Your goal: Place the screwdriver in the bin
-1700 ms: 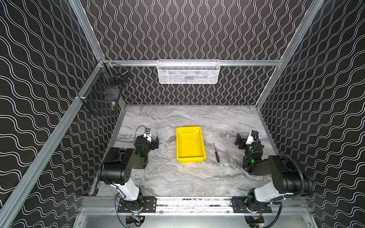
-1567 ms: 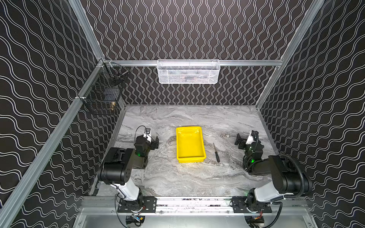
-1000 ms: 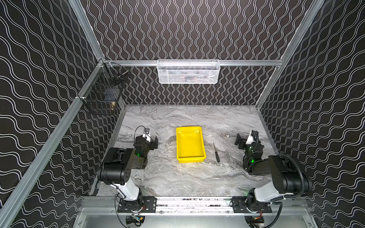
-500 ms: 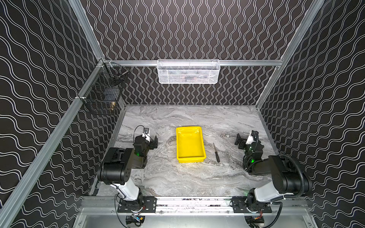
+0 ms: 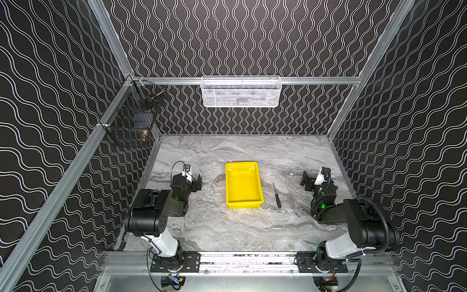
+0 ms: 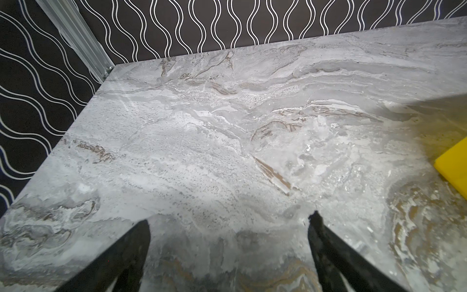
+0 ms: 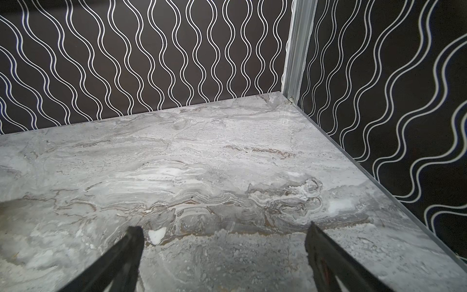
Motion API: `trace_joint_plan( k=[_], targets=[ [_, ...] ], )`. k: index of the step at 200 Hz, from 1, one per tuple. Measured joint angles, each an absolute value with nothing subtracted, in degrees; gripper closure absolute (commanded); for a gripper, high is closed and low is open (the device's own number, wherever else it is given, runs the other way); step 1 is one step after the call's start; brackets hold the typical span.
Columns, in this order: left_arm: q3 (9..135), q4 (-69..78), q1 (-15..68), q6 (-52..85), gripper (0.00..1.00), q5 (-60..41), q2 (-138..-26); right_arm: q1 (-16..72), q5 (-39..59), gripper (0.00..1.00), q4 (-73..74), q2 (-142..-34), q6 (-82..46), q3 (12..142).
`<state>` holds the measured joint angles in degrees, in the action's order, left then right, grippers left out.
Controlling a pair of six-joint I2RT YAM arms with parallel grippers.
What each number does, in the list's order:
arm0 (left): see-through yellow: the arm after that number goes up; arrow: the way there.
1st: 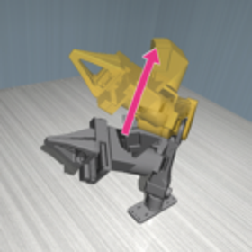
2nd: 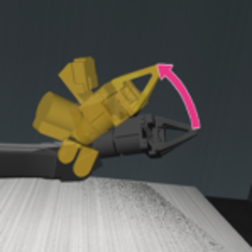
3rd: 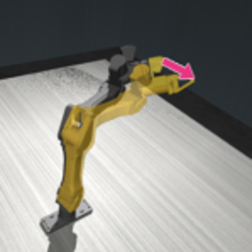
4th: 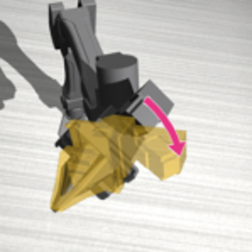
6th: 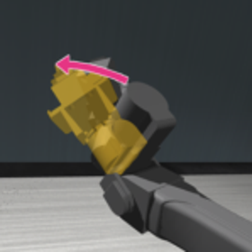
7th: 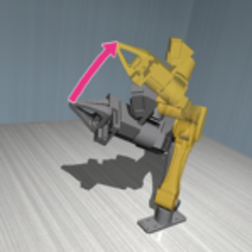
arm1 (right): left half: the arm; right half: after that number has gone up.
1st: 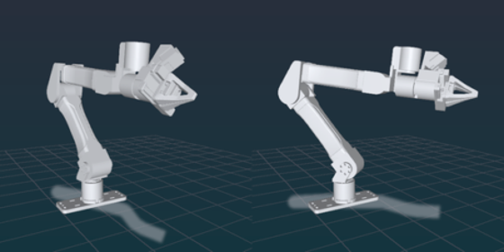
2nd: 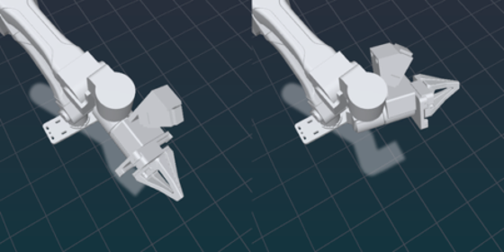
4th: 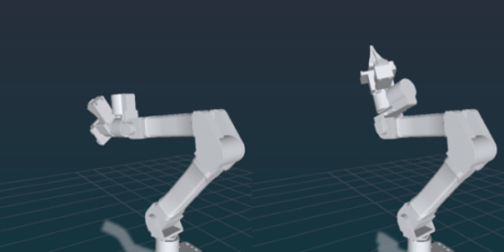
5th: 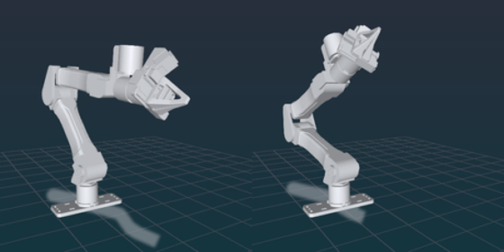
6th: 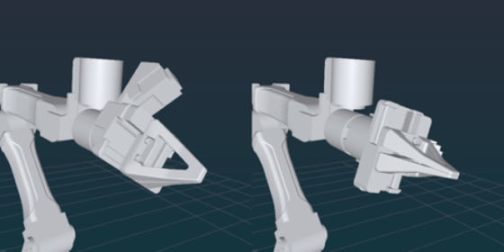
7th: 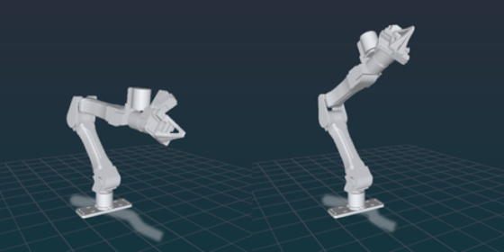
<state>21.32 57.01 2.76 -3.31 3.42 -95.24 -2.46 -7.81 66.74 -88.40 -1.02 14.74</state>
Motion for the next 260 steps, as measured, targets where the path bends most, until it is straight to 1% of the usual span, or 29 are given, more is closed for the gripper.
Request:
trace_joint_plan(
  k=[43,54,64,85,108,142,164,181,215,233,248,260],
  targets=[
    [21.04,56.53,4.38,-3.25,0.01,7.86,-94.04,-2.46,-7.81,0.01,66.74,-88.38,-1.02,14.74],
    [21.85,53.65,5.17,-3.11,0.01,10.87,-91.59,-2.46,-7.81,0.01,66.04,-87.50,-1.02,14.79],
    [24.56,47.55,6.61,-2.83,0.01,13.47,-87.94,-2.46,-7.86,0.01,63.26,-85.27,-1.04,15.59],
    [34.52,33.10,8.99,0.51,0.01,17.32,-80.09,-2.39,-8.14,0.01,49.71,-78.61,-2.85,23.77],
    [45.52,15.81,9.43,5.06,0.01,18.37,-74.85,-2.39,-7.44,0.01,35.29,-73.32,-5.19,32.18],
    [61.30,-8.99,9.54,6.13,0.01,15.05,-74.22,-0.67,-1.96,0.03,12.93,-70.19,-8.64,42.26],
    [68.12,-19.22,9.56,3.92,0.01,10.33,-75.88,3.29,0.71,0.05,1.23,-70.74,-10.07,46.63],
    [68.36,-21.98,9.61,2.39,0.01,6.61,-75.94,8.10,2.31,0.07,-6.28,-71.07,-11.14,46.98],
    [60.64,-21.50,10.28,1.34,0.01,-0.80,-74.13,16.23,3.53,0.13,-13.43,-74.08,-13.13,45.69],
    [60.25,-21.56,11.11,1.32,0.01,-2.09,-74.28,18.31,4.80,0.18,-15.00,-77.60,-14.00,45.36],
    [60.25,-21.54,11.70,1.19,0.01,-1.85,-74.39,18.65,4.73,0.24,-15.40,-80.55,-14.37,45.25],
    [60.16,-21.65,12.01,1.19,0.01,-1.37,-74.46,18.98,4.69,0.26,-15.59,-82.85,-14.48,45.34]
  ],
)
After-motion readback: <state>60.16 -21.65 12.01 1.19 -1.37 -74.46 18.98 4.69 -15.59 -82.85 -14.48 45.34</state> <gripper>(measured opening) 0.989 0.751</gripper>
